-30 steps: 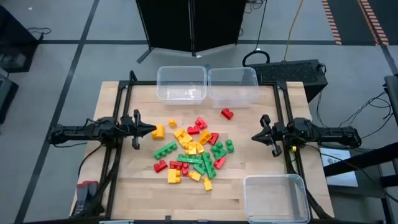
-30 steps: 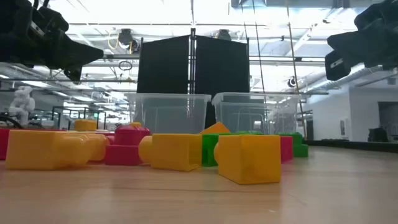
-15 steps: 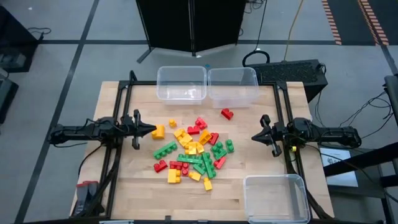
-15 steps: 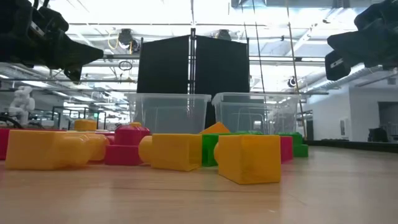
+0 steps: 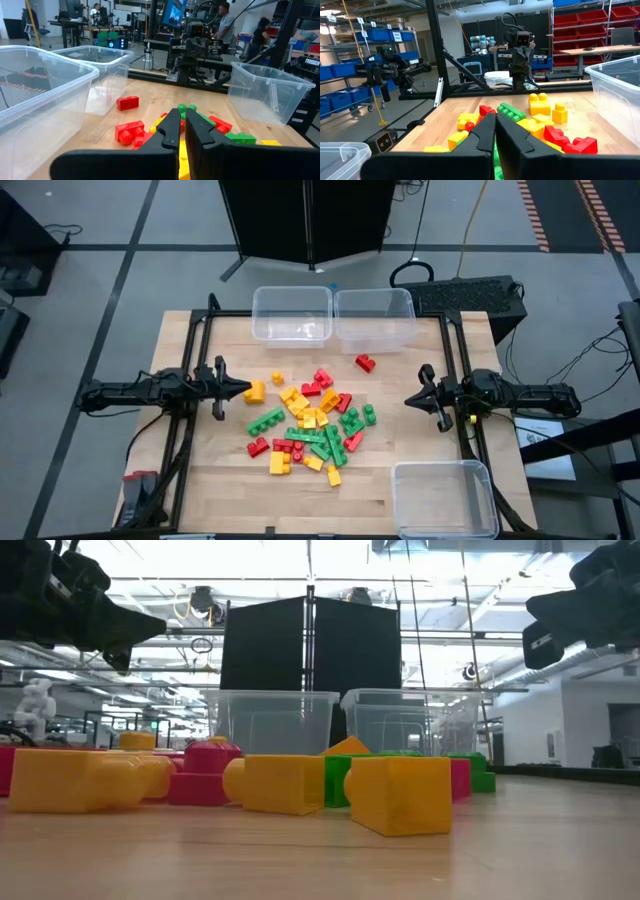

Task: Sort blocks

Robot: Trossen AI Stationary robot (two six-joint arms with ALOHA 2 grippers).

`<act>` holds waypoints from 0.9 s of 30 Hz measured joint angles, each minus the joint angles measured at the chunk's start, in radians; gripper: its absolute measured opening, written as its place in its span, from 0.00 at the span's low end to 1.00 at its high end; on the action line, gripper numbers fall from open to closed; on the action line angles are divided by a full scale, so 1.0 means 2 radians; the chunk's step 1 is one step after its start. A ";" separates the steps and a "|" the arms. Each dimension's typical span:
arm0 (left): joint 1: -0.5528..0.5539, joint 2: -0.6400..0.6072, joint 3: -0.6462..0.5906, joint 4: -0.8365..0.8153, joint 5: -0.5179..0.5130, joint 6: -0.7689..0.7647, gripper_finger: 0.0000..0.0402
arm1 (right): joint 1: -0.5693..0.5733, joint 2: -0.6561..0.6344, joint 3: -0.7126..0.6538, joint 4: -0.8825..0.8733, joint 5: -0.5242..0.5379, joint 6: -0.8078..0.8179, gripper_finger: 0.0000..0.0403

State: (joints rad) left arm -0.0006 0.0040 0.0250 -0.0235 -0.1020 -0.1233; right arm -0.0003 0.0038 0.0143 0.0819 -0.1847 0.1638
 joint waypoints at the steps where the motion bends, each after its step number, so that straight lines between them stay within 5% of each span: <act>1: 0.000 0.000 0.000 0.000 0.000 0.000 0.00 | 0.000 0.000 0.000 0.003 0.000 0.000 0.03; 19: 0.000 0.000 0.000 0.005 -0.005 0.000 0.00 | 0.000 0.000 0.000 0.017 0.017 0.228 0.03; 27: 0.000 0.000 -0.002 0.078 -0.006 0.000 0.00 | 0.000 0.000 0.000 0.083 0.079 0.252 0.03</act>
State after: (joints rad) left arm -0.0002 0.0044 0.0219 0.1328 -0.1131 -0.1238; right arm -0.0002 0.0040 0.0139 0.2478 -0.0275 0.6686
